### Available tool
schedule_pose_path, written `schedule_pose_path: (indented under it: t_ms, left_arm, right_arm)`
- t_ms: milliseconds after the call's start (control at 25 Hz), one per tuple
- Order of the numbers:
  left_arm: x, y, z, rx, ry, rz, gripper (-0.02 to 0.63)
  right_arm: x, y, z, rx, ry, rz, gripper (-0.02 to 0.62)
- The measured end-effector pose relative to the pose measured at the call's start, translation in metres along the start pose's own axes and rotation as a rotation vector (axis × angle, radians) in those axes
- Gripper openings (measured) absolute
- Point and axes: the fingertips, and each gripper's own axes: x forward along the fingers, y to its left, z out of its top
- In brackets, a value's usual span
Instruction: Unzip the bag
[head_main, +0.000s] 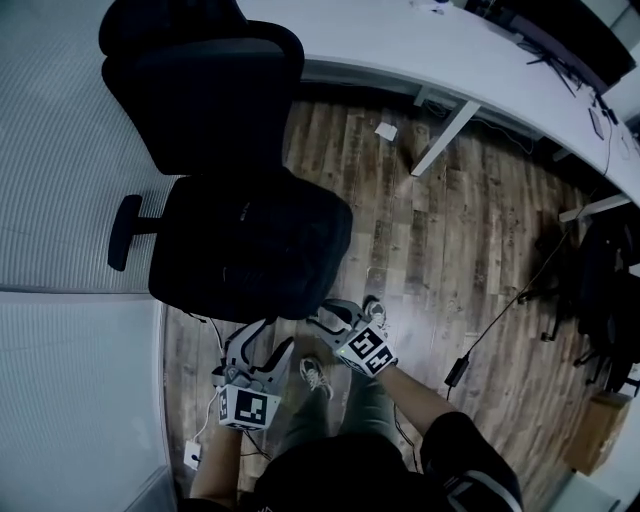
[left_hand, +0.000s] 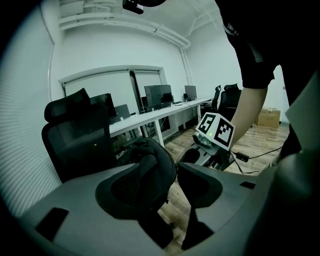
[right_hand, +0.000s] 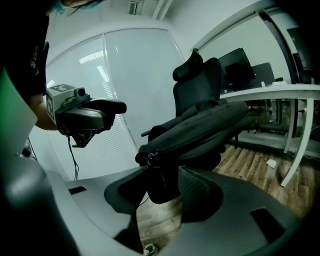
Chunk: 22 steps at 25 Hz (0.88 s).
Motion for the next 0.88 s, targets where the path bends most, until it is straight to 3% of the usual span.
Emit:
schedule_pose_path:
  t_ms: [400,520,880]
  left_arm:
    - [0.029,-0.005,-0.015,-0.005,0.033,-0.037,0.233]
    - [0.034,-0.004,-0.02,0.005,0.045,-0.043,0.234]
    - [0.047,-0.005,-0.032,0.032,0.086,-0.06,0.236]
  right_arm:
    - [0.021,-0.005,-0.013,-0.058,-0.013,0.122,0.16]
    - [0.017,-0.004,-0.011,-0.073,-0.024,0.13,0.077]
    - [-0.009,0.002,-0.009,0.029,-0.041,0.247,0.051]
